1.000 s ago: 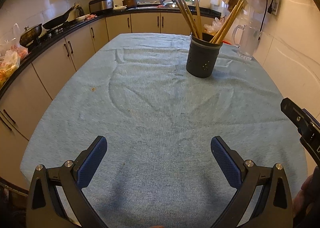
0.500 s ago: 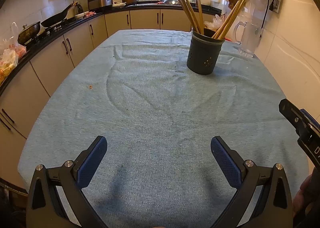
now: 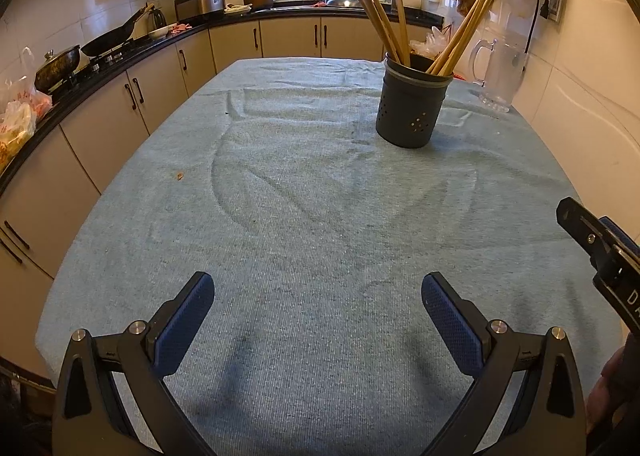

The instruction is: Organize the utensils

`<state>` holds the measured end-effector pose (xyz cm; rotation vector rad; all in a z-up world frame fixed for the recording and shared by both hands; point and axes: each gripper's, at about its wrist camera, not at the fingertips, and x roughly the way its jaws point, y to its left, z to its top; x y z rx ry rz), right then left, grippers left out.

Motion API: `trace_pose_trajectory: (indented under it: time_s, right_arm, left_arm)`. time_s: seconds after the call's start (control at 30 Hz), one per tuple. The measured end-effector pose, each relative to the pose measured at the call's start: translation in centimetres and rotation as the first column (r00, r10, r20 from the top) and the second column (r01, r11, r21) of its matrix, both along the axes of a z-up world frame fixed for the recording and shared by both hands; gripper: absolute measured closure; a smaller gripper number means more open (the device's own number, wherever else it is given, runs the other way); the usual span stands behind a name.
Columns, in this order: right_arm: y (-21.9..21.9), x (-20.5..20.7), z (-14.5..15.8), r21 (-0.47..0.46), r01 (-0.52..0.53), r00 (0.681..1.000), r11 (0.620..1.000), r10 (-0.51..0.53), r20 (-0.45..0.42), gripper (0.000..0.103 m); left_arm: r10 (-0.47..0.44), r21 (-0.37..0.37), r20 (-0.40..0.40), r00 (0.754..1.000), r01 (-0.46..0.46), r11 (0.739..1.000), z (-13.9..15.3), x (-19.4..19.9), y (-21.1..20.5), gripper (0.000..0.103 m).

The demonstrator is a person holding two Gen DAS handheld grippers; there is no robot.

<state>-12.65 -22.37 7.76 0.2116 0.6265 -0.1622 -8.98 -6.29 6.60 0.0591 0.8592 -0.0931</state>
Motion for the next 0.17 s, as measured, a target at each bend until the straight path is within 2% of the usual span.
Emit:
trace_pose_trajectory:
  time_s: [0.17]
  right_arm:
    - [0.03,0.19,-0.25,0.0,-0.002,1.0,1.0,0.002,-0.009,0.017]
  left_arm:
    - [0.004,0.002,-0.01,1.0,-0.004,1.0,-0.14,0.17,-0.07,0.0]
